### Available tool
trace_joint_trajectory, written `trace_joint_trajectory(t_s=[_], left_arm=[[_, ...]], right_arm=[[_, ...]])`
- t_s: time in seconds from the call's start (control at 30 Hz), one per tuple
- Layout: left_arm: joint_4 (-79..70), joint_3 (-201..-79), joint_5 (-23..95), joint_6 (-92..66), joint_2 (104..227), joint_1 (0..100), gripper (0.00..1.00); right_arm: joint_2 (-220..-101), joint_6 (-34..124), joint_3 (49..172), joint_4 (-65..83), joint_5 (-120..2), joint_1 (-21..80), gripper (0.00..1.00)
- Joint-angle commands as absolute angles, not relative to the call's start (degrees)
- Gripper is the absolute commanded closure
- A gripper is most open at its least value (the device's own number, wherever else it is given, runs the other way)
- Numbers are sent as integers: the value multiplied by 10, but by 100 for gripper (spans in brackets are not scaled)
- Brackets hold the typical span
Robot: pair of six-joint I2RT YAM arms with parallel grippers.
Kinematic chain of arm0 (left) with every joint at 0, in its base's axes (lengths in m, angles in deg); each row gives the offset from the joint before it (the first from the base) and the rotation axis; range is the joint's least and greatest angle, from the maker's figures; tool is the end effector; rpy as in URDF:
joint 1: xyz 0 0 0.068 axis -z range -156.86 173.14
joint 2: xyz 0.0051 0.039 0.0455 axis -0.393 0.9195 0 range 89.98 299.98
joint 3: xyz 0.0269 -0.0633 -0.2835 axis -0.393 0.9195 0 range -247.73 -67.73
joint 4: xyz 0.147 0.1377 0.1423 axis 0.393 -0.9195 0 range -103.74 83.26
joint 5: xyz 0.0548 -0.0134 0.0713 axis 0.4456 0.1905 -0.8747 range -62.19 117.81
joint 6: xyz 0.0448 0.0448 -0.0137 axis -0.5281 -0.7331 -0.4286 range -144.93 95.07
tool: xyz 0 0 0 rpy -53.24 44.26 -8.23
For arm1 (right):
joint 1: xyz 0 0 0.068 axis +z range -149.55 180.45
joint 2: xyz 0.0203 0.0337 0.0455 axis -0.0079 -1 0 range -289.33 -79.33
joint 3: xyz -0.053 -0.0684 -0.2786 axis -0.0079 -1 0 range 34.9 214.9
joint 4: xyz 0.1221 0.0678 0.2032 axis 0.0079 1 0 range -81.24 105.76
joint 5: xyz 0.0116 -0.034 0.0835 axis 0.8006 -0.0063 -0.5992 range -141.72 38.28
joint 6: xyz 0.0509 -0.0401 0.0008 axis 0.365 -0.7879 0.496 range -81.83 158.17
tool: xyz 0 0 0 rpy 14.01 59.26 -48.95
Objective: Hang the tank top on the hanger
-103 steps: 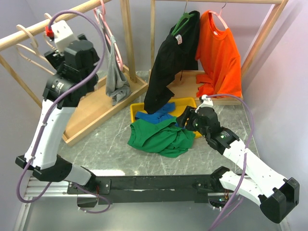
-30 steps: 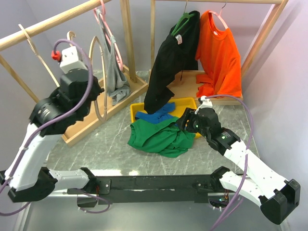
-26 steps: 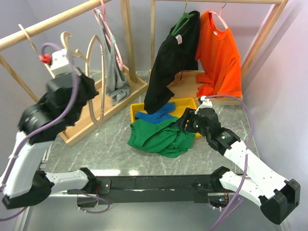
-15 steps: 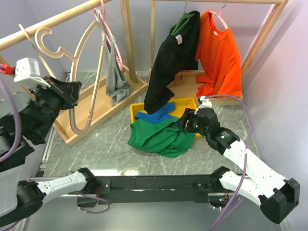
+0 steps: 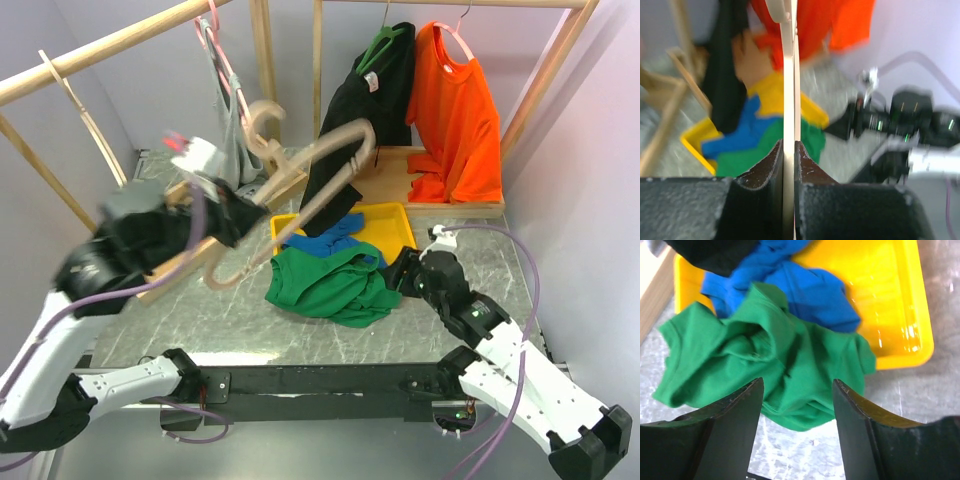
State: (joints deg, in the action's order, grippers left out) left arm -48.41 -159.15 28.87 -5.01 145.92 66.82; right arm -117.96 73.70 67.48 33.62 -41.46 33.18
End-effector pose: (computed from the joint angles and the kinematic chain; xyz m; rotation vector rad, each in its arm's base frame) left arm 0.0984 -0.0952 0.5168 0.3747 1.7108 -0.8418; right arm 0.1217 0.0674 0.2624 0.1613 2.1390 0.5222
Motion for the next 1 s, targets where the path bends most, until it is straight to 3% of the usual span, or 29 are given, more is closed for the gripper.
trace_joint_trajectory(t_s=[0.0, 0.33, 0.97], left_arm=[[-435, -1517, 400, -81, 1418, 683, 99], [-498, -1378, 359, -78, 1343, 720, 99], [-545, -1347, 310, -92, 1361, 739, 99]], right_arm=[[-1164, 750, 651, 291, -400, 331, 37], [-1169, 766, 626, 200, -397, 330, 43], [-1251, 773, 627, 119, -408, 330, 47]])
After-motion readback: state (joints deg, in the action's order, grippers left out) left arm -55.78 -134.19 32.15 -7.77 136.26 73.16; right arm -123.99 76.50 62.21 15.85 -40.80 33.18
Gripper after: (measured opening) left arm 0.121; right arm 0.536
